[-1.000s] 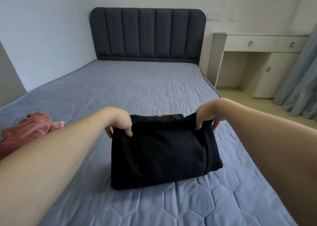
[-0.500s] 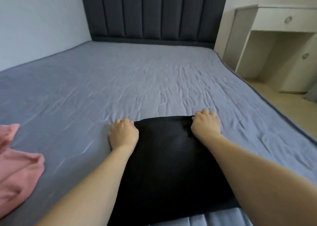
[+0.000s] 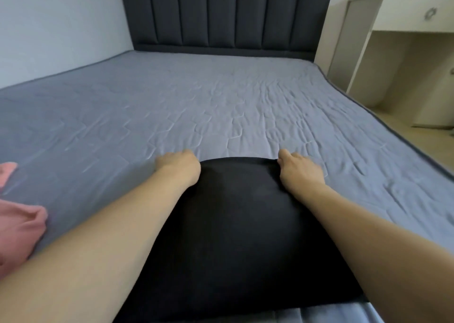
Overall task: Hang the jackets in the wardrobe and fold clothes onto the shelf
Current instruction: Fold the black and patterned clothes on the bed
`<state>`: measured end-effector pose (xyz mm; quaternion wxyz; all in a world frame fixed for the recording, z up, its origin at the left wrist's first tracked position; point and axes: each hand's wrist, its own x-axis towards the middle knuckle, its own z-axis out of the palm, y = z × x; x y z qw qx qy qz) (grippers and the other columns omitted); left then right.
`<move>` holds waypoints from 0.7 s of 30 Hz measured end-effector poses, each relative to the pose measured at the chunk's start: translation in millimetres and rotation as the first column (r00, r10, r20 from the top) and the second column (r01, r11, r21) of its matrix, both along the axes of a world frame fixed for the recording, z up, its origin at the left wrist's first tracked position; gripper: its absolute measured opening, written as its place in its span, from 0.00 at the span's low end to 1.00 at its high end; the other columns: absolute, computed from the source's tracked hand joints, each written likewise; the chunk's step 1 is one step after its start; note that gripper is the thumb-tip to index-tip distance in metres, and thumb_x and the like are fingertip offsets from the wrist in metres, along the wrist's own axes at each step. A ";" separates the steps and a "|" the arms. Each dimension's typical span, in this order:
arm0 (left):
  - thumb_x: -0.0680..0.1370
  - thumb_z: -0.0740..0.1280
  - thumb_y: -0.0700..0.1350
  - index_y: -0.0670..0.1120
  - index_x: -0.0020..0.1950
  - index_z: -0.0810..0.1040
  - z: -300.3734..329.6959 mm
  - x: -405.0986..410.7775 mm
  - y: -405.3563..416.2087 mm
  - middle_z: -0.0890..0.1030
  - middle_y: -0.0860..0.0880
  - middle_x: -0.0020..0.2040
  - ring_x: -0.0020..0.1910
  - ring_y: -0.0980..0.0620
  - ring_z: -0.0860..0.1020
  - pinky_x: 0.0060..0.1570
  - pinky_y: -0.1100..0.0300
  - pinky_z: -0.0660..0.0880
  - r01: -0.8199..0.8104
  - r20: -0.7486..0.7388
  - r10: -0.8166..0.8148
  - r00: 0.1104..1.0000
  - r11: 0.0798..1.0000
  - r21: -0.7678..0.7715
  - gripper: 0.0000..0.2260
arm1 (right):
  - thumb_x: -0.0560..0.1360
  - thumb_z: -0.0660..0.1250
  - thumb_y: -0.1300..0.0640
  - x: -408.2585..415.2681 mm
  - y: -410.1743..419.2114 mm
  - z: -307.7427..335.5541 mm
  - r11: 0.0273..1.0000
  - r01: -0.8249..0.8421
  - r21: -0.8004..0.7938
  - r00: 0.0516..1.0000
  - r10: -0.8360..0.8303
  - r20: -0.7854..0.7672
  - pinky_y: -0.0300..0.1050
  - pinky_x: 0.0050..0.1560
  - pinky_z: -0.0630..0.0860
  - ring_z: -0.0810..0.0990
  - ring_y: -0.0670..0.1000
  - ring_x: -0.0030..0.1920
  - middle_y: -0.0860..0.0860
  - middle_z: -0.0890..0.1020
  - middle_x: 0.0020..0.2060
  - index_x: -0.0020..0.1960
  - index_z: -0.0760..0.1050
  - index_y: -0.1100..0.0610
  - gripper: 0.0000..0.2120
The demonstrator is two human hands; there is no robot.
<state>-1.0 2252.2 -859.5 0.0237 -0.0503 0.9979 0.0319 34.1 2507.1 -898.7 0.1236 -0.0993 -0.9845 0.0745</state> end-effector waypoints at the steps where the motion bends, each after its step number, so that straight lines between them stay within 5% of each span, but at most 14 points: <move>1: 0.79 0.56 0.43 0.44 0.71 0.66 12.3 -1.3 11.0 0.71 0.42 0.69 0.67 0.40 0.70 0.63 0.44 0.66 0.055 -0.028 -0.057 0.998 0.998 -0.043 0.20 | 0.82 0.49 0.53 0.0 -0.4 -2.4 1.000 -0.001 0.013 1.000 0.001 0.004 0.49 0.43 0.63 0.71 0.58 0.46 0.52 0.73 0.45 0.49 0.65 0.52 0.07; 4: 0.78 0.52 0.58 0.51 0.73 0.64 18.8 9.5 43.4 0.65 0.46 0.74 0.72 0.42 0.63 0.69 0.36 0.57 0.326 -0.015 -0.326 0.945 0.943 0.063 0.25 | 0.82 0.49 0.47 0.5 2.8 -7.1 0.999 0.005 -0.052 0.999 -0.007 -0.036 0.52 0.49 0.65 0.71 0.57 0.53 0.50 0.69 0.45 0.51 0.73 0.51 0.15; 7: 0.76 0.43 0.71 0.56 0.77 0.58 -20.2 29.2 45.4 0.61 0.49 0.78 0.77 0.45 0.56 0.73 0.36 0.43 0.348 0.060 -0.362 0.930 0.922 0.170 0.34 | 0.82 0.51 0.47 0.9 5.9 -6.8 0.987 -0.067 -0.145 0.992 0.050 -0.117 0.52 0.51 0.67 0.72 0.54 0.52 0.48 0.72 0.45 0.43 0.74 0.54 0.18; 10: 0.75 0.41 0.72 0.55 0.77 0.60 -38.4 23.4 38.4 0.62 0.49 0.77 0.77 0.46 0.56 0.75 0.39 0.40 0.343 -0.058 -0.338 0.939 0.920 0.191 0.36 | 0.82 0.52 0.47 -0.5 9.0 -1.1 0.958 -0.061 -0.280 0.996 0.040 -0.081 0.49 0.42 0.67 0.76 0.57 0.43 0.51 0.75 0.35 0.34 0.69 0.56 0.22; 16: 0.74 0.39 0.70 0.57 0.78 0.57 -43.8 29.2 32.1 0.59 0.53 0.78 0.78 0.52 0.51 0.75 0.43 0.35 0.401 -0.088 -0.391 0.916 0.894 0.199 0.35 | 0.81 0.51 0.57 -29.0 10.2 22.3 0.982 0.043 -0.182 0.918 0.033 0.396 0.46 0.48 0.66 0.72 0.54 0.46 0.54 0.73 0.48 0.45 0.71 0.58 0.12; 21: 0.79 0.40 0.67 0.58 0.79 0.40 -17.4 71.4 35.4 0.39 0.57 0.80 0.77 0.53 0.33 0.72 0.38 0.31 0.458 0.124 -0.479 0.869 0.874 0.164 0.31 | 0.80 0.53 0.55 -27.9 9.2 -2.4 0.999 0.034 -0.020 0.977 -0.029 0.213 0.49 0.47 0.67 0.75 0.57 0.48 0.55 0.78 0.50 0.48 0.75 0.57 0.12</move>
